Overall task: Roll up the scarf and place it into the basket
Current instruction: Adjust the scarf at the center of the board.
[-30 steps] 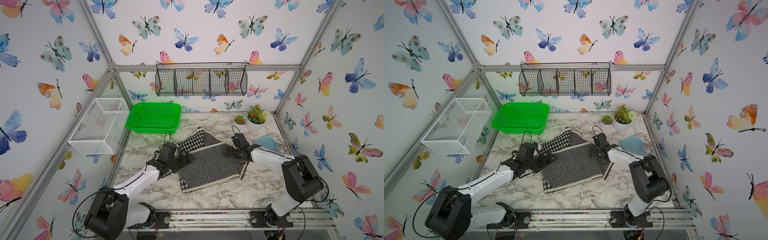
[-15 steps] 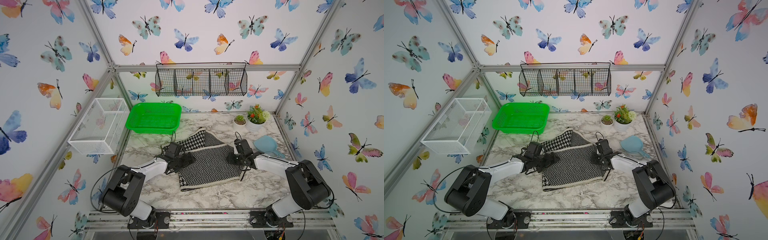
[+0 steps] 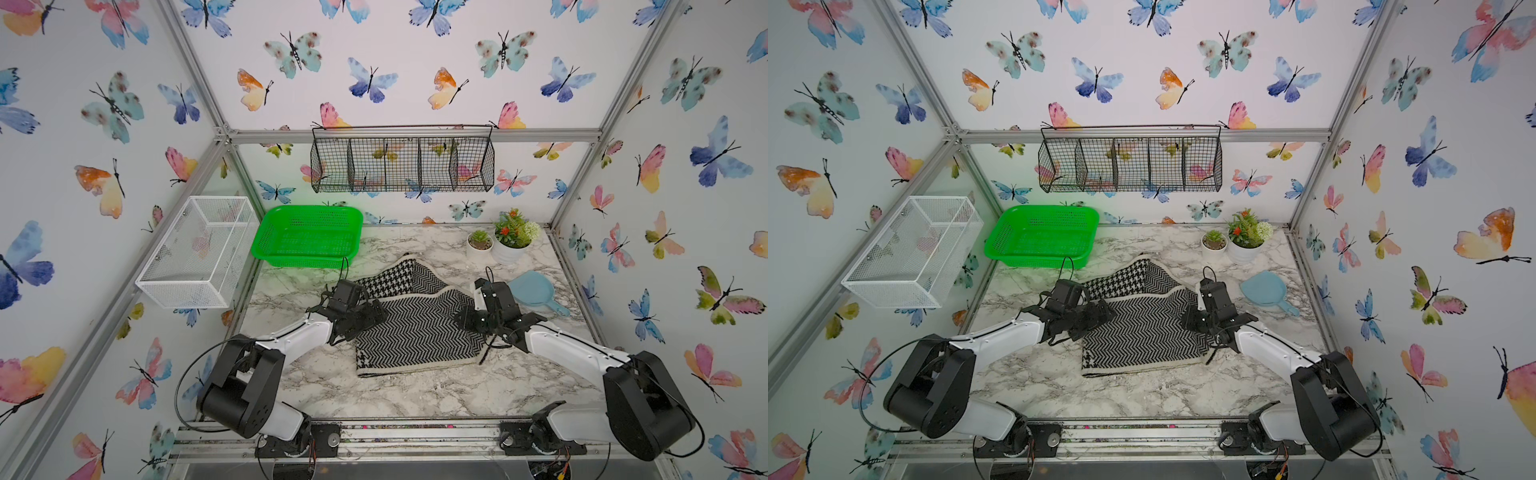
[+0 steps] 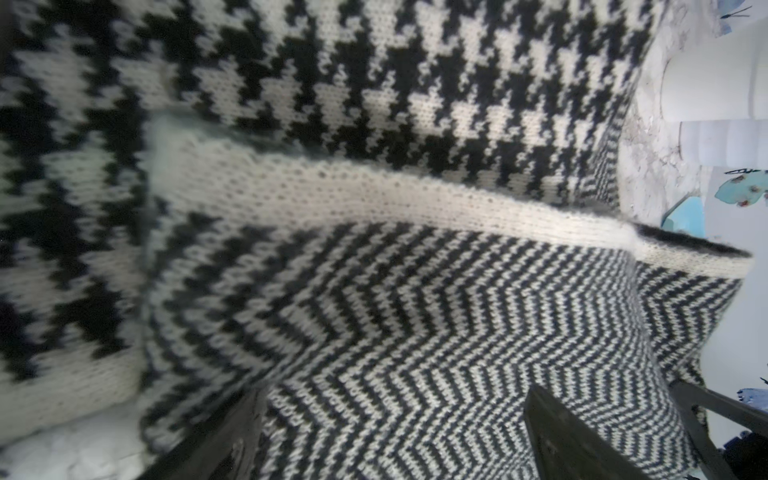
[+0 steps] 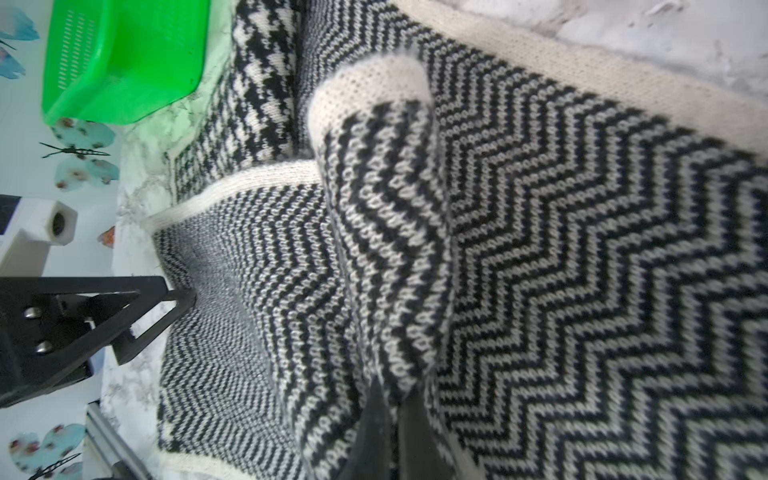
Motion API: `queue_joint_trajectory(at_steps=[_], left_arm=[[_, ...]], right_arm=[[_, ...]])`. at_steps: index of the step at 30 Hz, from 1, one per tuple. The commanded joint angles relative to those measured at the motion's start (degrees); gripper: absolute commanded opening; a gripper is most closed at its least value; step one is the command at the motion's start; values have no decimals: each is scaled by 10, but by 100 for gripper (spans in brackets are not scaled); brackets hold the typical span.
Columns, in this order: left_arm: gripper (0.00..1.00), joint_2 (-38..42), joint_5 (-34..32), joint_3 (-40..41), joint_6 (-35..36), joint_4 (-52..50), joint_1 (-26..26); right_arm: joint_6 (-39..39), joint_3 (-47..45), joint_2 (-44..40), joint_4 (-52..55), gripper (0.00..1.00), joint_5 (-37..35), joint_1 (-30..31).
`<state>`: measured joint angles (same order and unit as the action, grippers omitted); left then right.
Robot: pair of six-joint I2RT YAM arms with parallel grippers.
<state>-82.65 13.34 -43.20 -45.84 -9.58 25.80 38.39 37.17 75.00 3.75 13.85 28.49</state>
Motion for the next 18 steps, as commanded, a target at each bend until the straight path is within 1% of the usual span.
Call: queue_joint_trajectory(at_steps=[1,6,9,11,14,16,18], left_arm=[[98,54,-11,-18,9,-55,-4],[98,146,32,29,-27,-56,7],[98,187,28,58,-51,-67,47],[98,207,7,68,-64,-96,80],[98,233,-54,80,-94,-150,128],[98,243,-85,84,-110,-191,141],[98,253,-113,91,-115,-223,142]], right_arm=[[42,-21,-40,-8,1,32,3],[70,-35,-87,-18,1,33,11],[67,-26,-78,-20,1,31,12],[64,-16,-60,-26,1,41,13],[59,-1,-39,-31,1,44,16],[57,6,-33,-32,1,39,17],[56,9,-30,-34,1,39,18]])
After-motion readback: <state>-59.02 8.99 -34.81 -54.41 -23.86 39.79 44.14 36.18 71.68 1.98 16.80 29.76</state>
